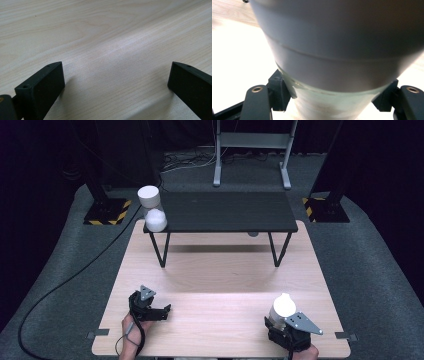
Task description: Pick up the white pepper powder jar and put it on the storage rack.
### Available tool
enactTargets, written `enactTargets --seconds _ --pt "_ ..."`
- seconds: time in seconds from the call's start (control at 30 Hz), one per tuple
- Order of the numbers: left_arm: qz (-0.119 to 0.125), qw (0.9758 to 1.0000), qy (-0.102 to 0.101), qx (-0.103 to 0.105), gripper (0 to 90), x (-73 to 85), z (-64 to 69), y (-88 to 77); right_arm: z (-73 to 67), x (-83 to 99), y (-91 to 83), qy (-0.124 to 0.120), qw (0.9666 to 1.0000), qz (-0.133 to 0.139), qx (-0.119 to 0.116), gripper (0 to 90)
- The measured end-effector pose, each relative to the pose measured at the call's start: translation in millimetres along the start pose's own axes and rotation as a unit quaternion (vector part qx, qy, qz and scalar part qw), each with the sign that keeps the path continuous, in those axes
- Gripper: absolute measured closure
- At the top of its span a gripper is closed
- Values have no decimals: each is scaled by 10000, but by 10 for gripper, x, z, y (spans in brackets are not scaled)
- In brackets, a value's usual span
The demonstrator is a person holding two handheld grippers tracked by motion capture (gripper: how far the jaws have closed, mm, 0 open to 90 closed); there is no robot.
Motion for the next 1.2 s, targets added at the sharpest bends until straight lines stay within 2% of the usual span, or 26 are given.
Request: enactTargets --seconds 0.6,0.87,1.2 --pt "3 10000 -10 18 15 2 -4 -2 156 -396 117 -179 9998 99 24 302" --pt "8 10000 -22 25 16 4 -7 -1 202 -526 197 -253 9996 79 62 302" --pt "8 10000 -24 31 17 4 -9 -1 268 -628 341 -223 9997 -10 91 302"
Point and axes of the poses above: each handheld gripper's, and its own axes: y roughly forward along the jaws, x roughly out of its underside, z roughly to its right, the point moved 1 cm from there along y, roughly forward along the jaws, and after that the axes turned 2 degrees about x, right-handed, at the moved point
